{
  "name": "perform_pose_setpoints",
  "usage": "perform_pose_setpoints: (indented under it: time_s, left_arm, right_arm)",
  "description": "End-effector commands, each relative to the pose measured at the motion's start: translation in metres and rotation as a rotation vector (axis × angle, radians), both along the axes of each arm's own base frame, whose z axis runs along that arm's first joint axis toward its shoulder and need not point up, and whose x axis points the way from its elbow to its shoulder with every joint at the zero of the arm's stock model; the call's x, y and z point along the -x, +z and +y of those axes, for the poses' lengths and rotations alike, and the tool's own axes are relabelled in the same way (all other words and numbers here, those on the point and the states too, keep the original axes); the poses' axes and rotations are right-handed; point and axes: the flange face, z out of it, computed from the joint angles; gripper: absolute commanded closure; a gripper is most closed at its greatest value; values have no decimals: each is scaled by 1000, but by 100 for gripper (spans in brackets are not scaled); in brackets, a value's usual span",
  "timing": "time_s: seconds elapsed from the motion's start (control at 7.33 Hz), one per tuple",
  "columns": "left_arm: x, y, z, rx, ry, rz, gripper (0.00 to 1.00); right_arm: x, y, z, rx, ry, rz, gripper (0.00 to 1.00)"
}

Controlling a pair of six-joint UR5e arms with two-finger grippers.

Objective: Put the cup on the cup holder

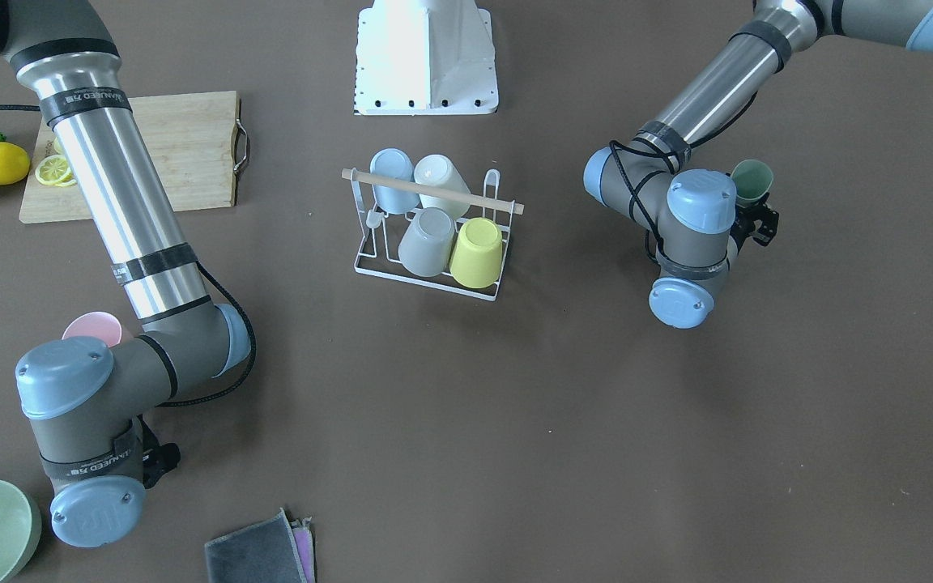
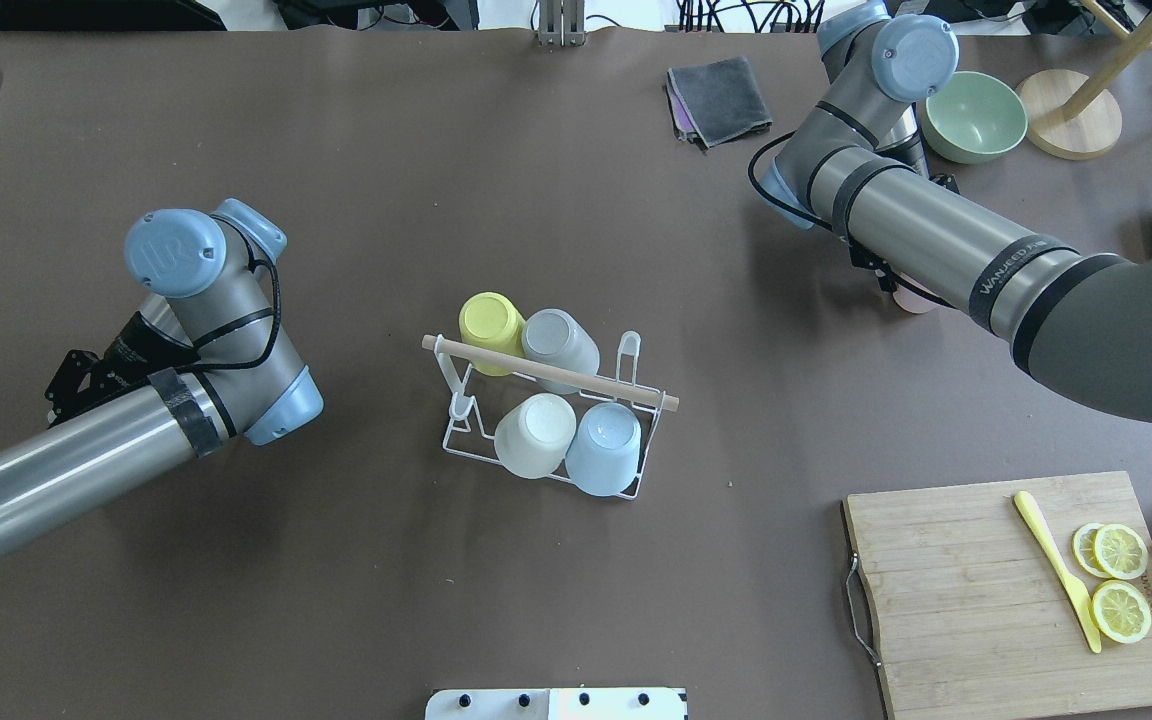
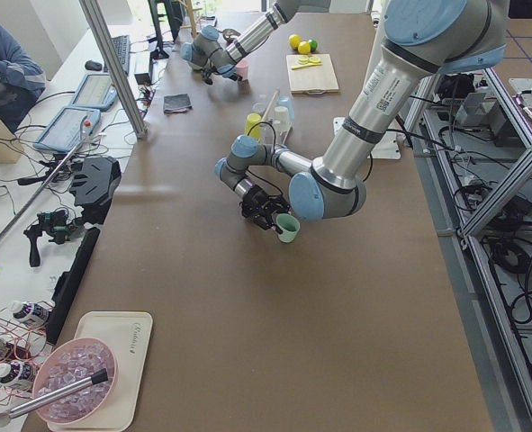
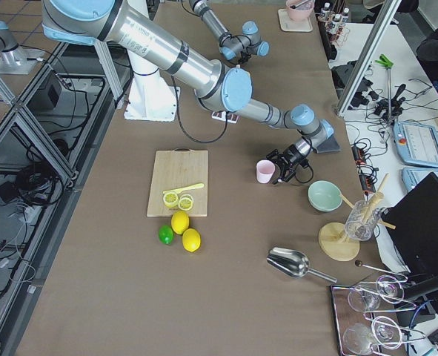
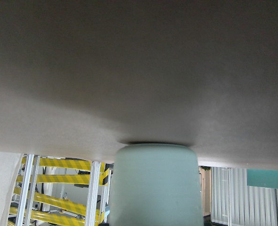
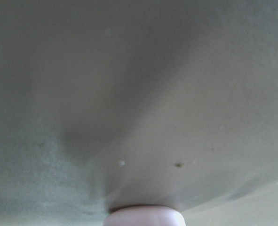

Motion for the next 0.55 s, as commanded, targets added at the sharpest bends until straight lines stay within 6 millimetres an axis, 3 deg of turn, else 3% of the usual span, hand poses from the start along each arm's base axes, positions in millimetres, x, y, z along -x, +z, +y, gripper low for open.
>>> perform_pose_setpoints:
  time_s: [0.0, 0.14, 0.41]
  left_arm:
    - [42, -43, -11, -103, -65, 110, 77]
    - [51, -81, -5, -217, -106, 205, 77]
    - [96, -157, 24, -461, -388, 357, 75]
  right_arm:
    - [1, 3, 3, 5, -5, 7, 0]
    - [3, 6, 5, 7, -10, 12, 0]
    - [3, 5, 5, 7, -11, 11, 1]
